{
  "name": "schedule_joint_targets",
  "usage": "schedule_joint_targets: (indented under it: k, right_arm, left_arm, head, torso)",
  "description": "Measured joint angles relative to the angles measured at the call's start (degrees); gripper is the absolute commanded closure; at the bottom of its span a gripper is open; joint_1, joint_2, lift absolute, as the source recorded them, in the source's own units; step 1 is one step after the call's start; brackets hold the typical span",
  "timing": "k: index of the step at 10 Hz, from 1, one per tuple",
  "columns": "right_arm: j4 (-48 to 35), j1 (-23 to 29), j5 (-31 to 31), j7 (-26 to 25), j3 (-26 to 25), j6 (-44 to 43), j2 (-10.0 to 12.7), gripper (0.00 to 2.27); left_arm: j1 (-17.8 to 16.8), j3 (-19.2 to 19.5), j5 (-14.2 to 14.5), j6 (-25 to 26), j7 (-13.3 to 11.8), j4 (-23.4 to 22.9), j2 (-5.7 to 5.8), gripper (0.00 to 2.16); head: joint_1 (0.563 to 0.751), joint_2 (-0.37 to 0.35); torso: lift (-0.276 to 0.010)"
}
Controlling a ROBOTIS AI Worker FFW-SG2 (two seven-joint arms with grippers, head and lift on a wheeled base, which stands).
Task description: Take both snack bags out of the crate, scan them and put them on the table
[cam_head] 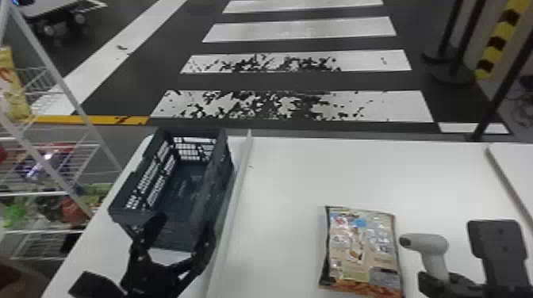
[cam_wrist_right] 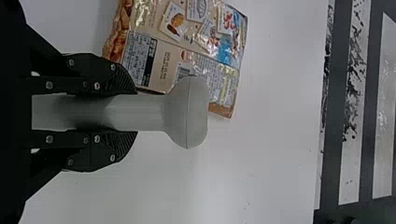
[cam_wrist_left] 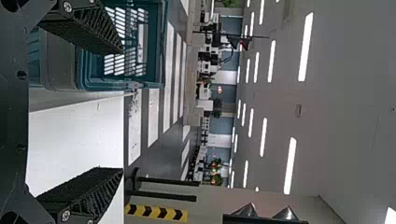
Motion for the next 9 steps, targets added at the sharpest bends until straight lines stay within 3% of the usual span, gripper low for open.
schedule_joint_targets:
  k: [5, 9]
  right_arm:
    - [7.64, -2.44, -2.86, -0.09, -12.16, -9.92, -0.43, 2.25]
    - [17.10, -5.93, -3.63, 0.00, -16.04, -15.31, -1.38, 2.24]
  left_arm:
    - [0.09, 0.10, 0.04, 0.17, 0.01, 0.29, 0.07, 0.10]
    - [0.27, 0.33, -0.01, 0.18, 0.00, 0.31, 0.00, 0.10]
  head:
    - [0.695, -0.034]
    - [0.695, -0.086]
  torso:
    - [-0.092]
    - [-0.092]
